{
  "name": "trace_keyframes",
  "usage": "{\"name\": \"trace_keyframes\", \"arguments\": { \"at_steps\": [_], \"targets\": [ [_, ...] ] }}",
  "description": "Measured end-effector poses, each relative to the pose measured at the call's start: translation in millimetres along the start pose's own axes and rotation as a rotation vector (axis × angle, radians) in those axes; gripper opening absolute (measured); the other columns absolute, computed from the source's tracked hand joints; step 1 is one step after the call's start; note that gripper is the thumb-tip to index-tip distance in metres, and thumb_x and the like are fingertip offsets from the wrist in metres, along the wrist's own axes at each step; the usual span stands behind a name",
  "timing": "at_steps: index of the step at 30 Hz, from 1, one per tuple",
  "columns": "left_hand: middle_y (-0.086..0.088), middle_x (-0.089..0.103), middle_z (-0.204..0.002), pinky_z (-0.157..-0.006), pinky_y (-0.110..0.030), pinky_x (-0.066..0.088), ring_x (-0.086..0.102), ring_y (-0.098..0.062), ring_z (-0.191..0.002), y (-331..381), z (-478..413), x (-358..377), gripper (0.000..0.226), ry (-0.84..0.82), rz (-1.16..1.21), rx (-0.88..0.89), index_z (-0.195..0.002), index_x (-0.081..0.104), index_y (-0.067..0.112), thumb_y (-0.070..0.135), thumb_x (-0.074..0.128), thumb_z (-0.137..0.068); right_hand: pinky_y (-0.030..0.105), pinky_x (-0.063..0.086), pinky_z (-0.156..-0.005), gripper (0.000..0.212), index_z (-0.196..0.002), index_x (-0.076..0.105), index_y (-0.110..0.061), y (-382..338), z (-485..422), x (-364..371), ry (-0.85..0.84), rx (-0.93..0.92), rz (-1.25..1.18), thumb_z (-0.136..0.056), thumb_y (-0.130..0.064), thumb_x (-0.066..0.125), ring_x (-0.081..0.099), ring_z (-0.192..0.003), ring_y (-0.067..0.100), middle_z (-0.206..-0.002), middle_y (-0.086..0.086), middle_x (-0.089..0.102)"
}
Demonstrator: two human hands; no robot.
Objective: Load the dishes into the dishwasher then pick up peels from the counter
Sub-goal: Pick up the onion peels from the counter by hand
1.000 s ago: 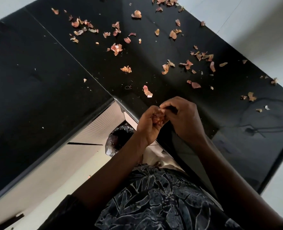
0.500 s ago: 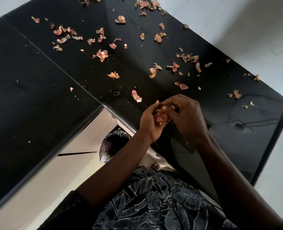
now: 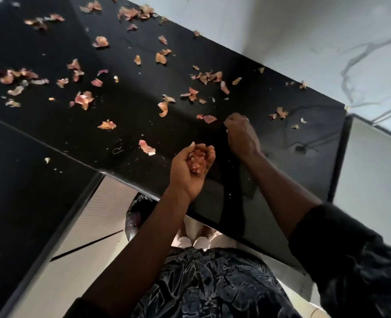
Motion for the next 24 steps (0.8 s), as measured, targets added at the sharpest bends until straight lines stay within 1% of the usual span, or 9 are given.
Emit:
{"name": "trace_keyframes", "arguments": {
  "at_steps": [4, 7, 9, 11, 14, 16, 19, 21, 24],
  "targets": [
    [-0.017, 0.070, -0.091, -0.073, -0.030, 0.062, 0.073, -0.025, -0.087, 0, -9, 1, 0.027, 0.023, 0.005, 0.011, -0.090, 0.065, -0.001, 0.019, 0.051, -0.102, 0.027, 0.046, -0.070, 0.020, -0.093, 0.072, -0.013, 4, 43, -3, 0.079, 0.009, -0.188, -0.094, -0.004, 0.054, 0.061, -0.087, 0.018, -0.097, 0.005, 0.064],
    [-0.018, 0.071, -0.097, -0.075, -0.032, 0.062, 0.073, -0.026, -0.090, -11, -19, 8, 0.027, 0.035, -0.029, -0.014, -0.095, 0.067, -0.002, 0.019, 0.052, -0.102, 0.008, 0.042, -0.075, 0.018, -0.095, 0.074, -0.017, 18, 62, -34, 0.197, 0.150, -0.353, -0.093, -0.005, 0.060, 0.058, -0.087, 0.002, -0.098, -0.003, 0.068],
    [-0.018, 0.072, -0.100, -0.075, -0.034, 0.061, 0.074, -0.026, -0.091, -23, -26, 16, 0.027, 0.062, -0.072, -0.046, -0.099, 0.068, -0.001, 0.020, 0.051, -0.101, 0.004, 0.040, -0.074, 0.016, -0.098, 0.073, -0.019, 9, 71, -61, 0.258, 0.143, -0.436, -0.094, -0.008, 0.062, 0.057, -0.088, -0.002, -0.099, -0.009, 0.065],
    [-0.013, 0.074, -0.096, -0.071, -0.032, 0.060, 0.074, -0.022, -0.086, -38, -32, 31, 0.027, 0.060, -0.157, -0.089, -0.102, 0.068, 0.003, 0.021, 0.049, -0.101, 0.007, 0.043, -0.076, 0.014, -0.100, 0.071, -0.021, -5, 77, -76, 0.210, 0.058, -0.463, -0.097, -0.013, 0.060, 0.058, -0.090, -0.003, -0.101, -0.012, 0.063],
    [-0.002, 0.070, -0.076, -0.060, -0.025, 0.054, 0.068, -0.012, -0.068, -60, -39, 53, 0.024, 0.048, -0.272, -0.129, -0.093, 0.068, 0.010, 0.020, 0.047, -0.101, 0.010, 0.046, -0.076, 0.014, -0.104, 0.072, -0.023, -6, 85, -76, 0.080, -0.030, -0.467, -0.098, -0.016, 0.060, 0.061, -0.089, -0.003, -0.102, -0.012, 0.067],
    [-0.002, 0.070, -0.074, -0.058, -0.023, 0.055, 0.069, -0.011, -0.065, -75, -44, 67, 0.026, 0.031, -0.250, -0.161, -0.091, 0.067, 0.009, 0.019, 0.046, -0.102, 0.011, 0.049, -0.076, 0.013, -0.105, 0.074, -0.023, 21, 85, -85, 0.092, 0.008, -0.510, -0.097, -0.019, 0.064, 0.064, -0.088, -0.001, -0.100, -0.013, 0.069],
    [-0.014, 0.074, -0.093, -0.076, -0.032, 0.062, 0.074, -0.022, -0.087, -93, -54, 84, 0.025, -0.001, -0.161, -0.194, -0.098, 0.068, 0.001, 0.018, 0.050, -0.102, 0.007, 0.045, -0.076, 0.012, -0.100, 0.078, -0.020, 107, 71, -104, 0.338, 0.213, -0.562, -0.090, -0.019, 0.070, 0.066, -0.085, 0.000, -0.095, -0.009, 0.074],
    [-0.018, 0.072, -0.101, -0.082, -0.033, 0.062, 0.072, -0.027, -0.096, -103, -59, 91, 0.025, 0.000, -0.176, -0.199, -0.101, 0.069, -0.002, 0.018, 0.054, -0.100, 0.017, 0.048, -0.083, 0.022, -0.107, 0.076, -0.018, 177, 58, -100, 0.416, 0.409, -0.478, -0.087, -0.022, 0.068, 0.068, -0.097, 0.011, -0.106, -0.001, 0.074],
    [-0.019, 0.072, -0.106, -0.081, -0.033, 0.062, 0.072, -0.027, -0.099, -117, -61, 99, 0.026, 0.010, -0.209, -0.210, -0.101, 0.071, -0.002, 0.019, 0.055, -0.100, 0.042, 0.044, -0.102, 0.050, -0.140, 0.053, -0.016, 233, 38, -55, 0.100, 0.547, -0.337, -0.092, -0.030, 0.064, 0.047, -0.133, 0.035, -0.145, 0.014, 0.048]
  ]
}}
Point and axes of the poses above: each hand's wrist, its own z-axis away from the middle knuckle, its own x-axis out of the palm, y = z × x, the point moved 9 cm from there along -z, towards the middle knuckle
